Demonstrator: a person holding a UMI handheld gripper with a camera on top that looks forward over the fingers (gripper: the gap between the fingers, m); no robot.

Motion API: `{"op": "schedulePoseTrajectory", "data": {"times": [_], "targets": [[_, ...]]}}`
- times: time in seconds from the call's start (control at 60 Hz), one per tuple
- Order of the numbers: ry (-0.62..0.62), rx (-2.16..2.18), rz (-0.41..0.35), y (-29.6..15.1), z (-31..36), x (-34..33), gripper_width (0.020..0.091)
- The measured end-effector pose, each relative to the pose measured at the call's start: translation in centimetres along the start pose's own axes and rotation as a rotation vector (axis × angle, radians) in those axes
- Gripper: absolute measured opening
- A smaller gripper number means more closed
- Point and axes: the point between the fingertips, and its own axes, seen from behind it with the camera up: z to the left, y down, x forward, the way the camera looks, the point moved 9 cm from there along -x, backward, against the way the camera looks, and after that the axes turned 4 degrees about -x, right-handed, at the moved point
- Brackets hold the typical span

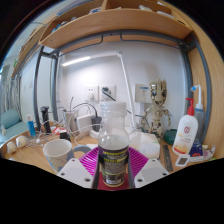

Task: Pour water

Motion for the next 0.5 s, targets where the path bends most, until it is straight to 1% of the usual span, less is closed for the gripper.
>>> {"op": "schedulePoseTrajectory", "data": {"times": [0.033,0.067,0.133,0.183,0.217,0.283,0.333,0.5], "targets": [[0.001,0.006,0.019,0.2,0.0,-0.1,0.0467],[0.005,0.018,0.034,0.3,0.0,-0.2,0.0554],[0.011,0.031,0.036,0.3,0.2,-0.9,0.0721],[0.023,0.028,0.037,0.3,0.2,-1.7,0.0798],[0.033,0.026,0.038,0.3,0.2,-2.4,0.0808],[0.051,0.029,0.044,0.5,0.2,-4.1,0.0797],[0.073,0.042,0.05,0.7,0.2,-5.7,0.0802],[0.116,0.083,0.042,1.0,1.6,-11.5,0.0809]]}}
